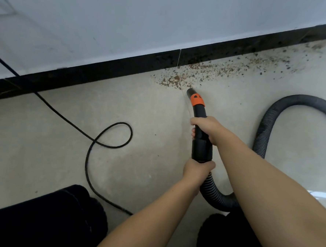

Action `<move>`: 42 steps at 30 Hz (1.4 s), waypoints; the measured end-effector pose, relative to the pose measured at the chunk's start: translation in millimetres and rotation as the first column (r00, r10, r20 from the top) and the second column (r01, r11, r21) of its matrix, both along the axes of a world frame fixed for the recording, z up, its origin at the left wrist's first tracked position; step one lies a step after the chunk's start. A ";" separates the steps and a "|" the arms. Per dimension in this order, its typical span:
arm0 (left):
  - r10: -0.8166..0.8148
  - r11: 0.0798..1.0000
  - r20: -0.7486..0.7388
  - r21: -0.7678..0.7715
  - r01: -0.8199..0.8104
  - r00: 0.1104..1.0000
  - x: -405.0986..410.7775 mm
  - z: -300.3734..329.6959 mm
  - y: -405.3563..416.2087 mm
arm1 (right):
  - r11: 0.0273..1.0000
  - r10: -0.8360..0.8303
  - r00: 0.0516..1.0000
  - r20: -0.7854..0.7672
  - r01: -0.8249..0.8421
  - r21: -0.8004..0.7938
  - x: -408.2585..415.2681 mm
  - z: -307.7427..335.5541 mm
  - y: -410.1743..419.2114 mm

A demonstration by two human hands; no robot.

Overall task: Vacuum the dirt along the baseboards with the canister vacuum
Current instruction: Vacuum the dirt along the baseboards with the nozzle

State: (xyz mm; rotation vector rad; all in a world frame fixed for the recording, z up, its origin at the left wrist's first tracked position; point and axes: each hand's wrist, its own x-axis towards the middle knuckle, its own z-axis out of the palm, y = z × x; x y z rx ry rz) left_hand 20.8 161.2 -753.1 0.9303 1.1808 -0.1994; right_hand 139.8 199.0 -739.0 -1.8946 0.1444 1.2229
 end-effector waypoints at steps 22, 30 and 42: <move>-0.002 0.998 0.049 0.055 -0.001 0.999 21.5 -11.3 19.3 | 1.000 0.009 1.000 0.004 -0.009 -0.027 24.9 -9.8 20.2; 0.093 0.995 0.050 0.034 -0.095 0.994 2.9 -10.7 8.4 | 0.994 0.104 0.995 0.006 -0.103 -0.045 2.5 -8.5 19.5; 0.148 0.987 0.051 0.058 -0.151 0.988 -3.7 -14.7 22.8 | 0.989 0.145 0.989 -0.003 -0.145 -0.007 -8.8 -7.2 39.3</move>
